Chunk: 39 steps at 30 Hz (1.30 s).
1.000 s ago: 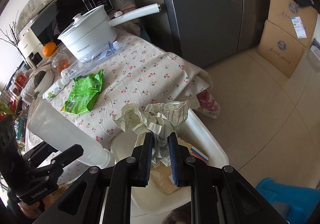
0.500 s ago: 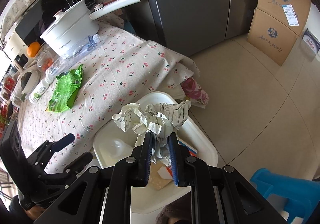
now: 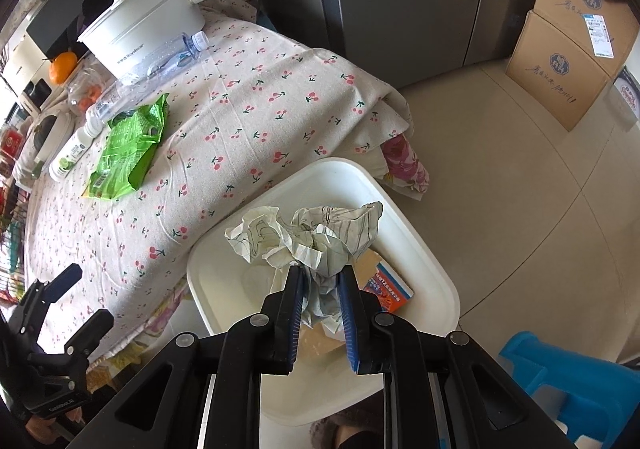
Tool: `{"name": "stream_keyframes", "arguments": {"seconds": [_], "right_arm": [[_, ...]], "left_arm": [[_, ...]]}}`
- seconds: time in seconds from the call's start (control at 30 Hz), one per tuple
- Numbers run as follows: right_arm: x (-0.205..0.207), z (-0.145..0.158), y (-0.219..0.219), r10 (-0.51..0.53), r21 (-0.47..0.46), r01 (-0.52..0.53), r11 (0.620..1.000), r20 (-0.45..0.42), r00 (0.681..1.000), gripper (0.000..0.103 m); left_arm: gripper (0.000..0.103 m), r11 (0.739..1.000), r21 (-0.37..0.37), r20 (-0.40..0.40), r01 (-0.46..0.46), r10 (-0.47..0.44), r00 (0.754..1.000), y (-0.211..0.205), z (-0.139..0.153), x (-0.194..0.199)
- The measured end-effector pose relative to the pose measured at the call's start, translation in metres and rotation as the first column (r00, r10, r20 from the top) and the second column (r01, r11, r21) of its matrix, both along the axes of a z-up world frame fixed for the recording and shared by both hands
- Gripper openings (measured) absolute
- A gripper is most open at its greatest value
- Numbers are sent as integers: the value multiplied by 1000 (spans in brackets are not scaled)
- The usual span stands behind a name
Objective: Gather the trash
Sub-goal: 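Carry the bottle and tissue over the white bin and open both tools, then grasp the lime-printed white bottle with the left tool while the right tool grasps the green snack bag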
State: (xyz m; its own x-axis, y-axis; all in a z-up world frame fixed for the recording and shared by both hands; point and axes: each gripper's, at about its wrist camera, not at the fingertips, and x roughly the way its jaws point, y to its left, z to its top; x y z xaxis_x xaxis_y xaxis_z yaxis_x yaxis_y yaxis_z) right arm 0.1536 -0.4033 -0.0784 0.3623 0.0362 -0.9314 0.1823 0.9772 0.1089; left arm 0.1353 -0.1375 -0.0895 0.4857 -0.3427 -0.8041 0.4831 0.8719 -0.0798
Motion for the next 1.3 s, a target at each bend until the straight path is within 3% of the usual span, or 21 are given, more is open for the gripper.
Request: {"name": "stream_keyframes", "arguments": {"seconds": [0.13, 0.3, 0.4, 0.73, 0.9, 1.3], "right_arm": [[3, -3, 5, -4, -12, 3, 1000, -19, 1000, 28], [5, 1, 9, -24, 17, 24, 1000, -10, 1000, 55], [6, 6, 13, -21, 25, 21, 999, 7, 1000, 59], [15, 11, 38, 5, 24, -5, 1000, 19, 1000, 70], [28, 13, 57, 18, 45, -19, 999, 21, 1000, 74], [90, -5, 132, 91, 107, -92, 990, 9, 996, 76]], "left_arm": [[91, 1000, 25, 16, -17, 16, 1000, 9, 3, -4], [93, 999, 36, 35, -24, 23, 999, 18, 7, -9], [93, 999, 43, 42, -28, 26, 999, 22, 8, -11], [94, 997, 41, 39, -63, 61, 997, 36, 10, -9], [94, 994, 1, 7, -113, 113, 994, 55, 12, 0], [94, 959, -15, 17, -282, 283, 959, 126, 22, 32]]}}
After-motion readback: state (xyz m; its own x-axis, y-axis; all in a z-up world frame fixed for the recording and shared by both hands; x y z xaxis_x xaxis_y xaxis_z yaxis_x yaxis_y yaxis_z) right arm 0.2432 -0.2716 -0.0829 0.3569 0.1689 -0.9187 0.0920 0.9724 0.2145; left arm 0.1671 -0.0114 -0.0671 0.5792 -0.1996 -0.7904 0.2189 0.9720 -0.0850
